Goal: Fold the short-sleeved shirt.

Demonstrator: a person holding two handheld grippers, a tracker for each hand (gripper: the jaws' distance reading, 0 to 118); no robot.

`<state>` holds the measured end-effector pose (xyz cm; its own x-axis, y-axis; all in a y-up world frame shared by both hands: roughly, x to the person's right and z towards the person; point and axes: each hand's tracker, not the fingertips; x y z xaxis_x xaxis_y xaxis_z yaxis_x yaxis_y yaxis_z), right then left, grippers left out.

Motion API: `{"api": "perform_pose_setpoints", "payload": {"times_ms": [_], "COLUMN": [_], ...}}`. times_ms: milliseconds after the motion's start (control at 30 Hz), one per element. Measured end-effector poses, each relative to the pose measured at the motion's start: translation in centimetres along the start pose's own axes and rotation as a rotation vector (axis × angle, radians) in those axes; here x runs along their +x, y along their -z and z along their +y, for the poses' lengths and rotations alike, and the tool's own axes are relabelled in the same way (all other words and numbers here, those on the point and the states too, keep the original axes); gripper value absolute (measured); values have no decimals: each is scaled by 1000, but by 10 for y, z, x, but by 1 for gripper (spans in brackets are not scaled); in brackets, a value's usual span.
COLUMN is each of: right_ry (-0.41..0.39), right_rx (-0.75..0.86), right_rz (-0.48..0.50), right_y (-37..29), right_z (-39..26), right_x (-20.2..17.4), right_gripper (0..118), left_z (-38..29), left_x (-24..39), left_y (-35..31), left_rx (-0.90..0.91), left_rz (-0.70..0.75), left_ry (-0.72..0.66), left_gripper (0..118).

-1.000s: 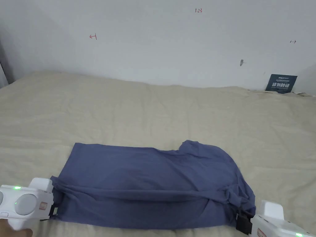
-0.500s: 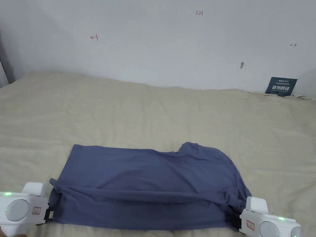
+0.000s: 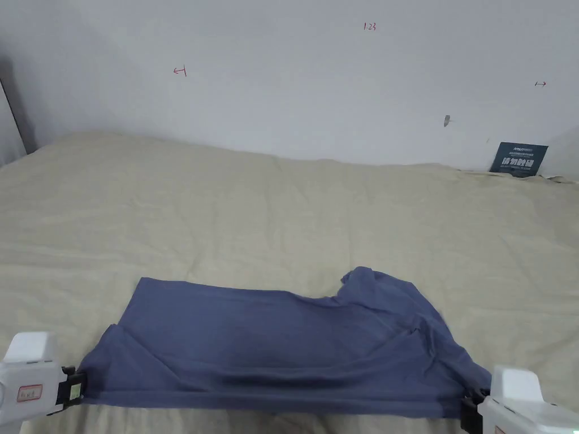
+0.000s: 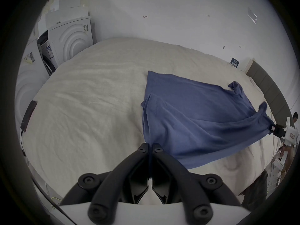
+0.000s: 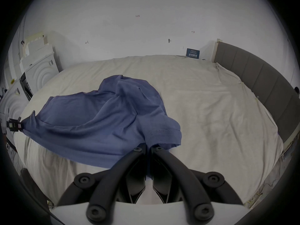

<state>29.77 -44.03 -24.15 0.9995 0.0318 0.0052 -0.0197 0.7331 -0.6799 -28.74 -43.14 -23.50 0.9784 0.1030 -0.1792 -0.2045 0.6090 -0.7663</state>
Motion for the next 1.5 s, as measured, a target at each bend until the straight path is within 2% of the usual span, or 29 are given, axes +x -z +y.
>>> {"api": "perform_pose_setpoints", "payload": {"times_ms": [100, 333, 467, 600, 733, 867, 933, 1000, 1033, 1067, 1100, 1200, 1367, 1400, 1433, 1467, 1500], "right_ry": [-12, 52, 20, -85, -92, -65, -42, -46, -47, -46, -53, -76, -48, -51, -51, -54, -57], "right_rx": [-22, -139, -167, -169, -161, -139, -137, -104, -77, -43, -12, 68, 186, 189, 204, 220, 229], "right_rz": [-29, -95, -124, -177, -186, -157, -138, -122, -117, -113, -113, -91, 8, 12, 23, 34, 34], "right_y": [-24, -38, -24, -16, -16, -25, -36, -48, -56, -64, -72, -85, -83, -81, -78, -76, -73], "right_z": [-24, -92, -115, -119, -121, -117, -110, -103, -99, -93, -87, -67, -44, -41, -38, -36, -34], "right_x": [-2, 4, 0, -15, -20, -18, -19, -18, -20, -23, -26, -37, -60, -65, -69, -74, -79], "right_gripper": [3, 3, 3, 3, 3, 7, 22, 53, 59, 60, 60, 60, 59, 52, 40, 22, 8], "left_z": [-23, -93, -117, -112, -113, -113, -115, -116, -114, -112, -110, -98, -75, -70, -66, -62, -57], "left_x": [-4, -14, -19, -15, -17, -18, -17, -14, -13, -12, -10, 1, 31, 37, 42, 46, 51], "left_y": [-12, -16, 6, 8, 12, 7, 0, -15, -21, -28, -36, -51, -64, -64, -63, -63, -61], "left_rx": [-9, -90, -117, -116, -116, -88, -52, -13, 19, 51, 81, 184, 342, 359, 376, 397, 409], "left_rz": [-1, 4, 21, 46, 49, 28, 21, 28, 41, 43, 47, 40, 24, 36, 37, 38, 36], "left_ry": [-1, -46, -63, -52, -37, -34, 14, 21, 23, 23, 23, 47, 92, 89, 89, 84, 78], "left_gripper": [0, 0, 0, 0, 0, 0, 10, 29, 40, 52, 64, 65, 61, 55, 42, 26, 19]}}
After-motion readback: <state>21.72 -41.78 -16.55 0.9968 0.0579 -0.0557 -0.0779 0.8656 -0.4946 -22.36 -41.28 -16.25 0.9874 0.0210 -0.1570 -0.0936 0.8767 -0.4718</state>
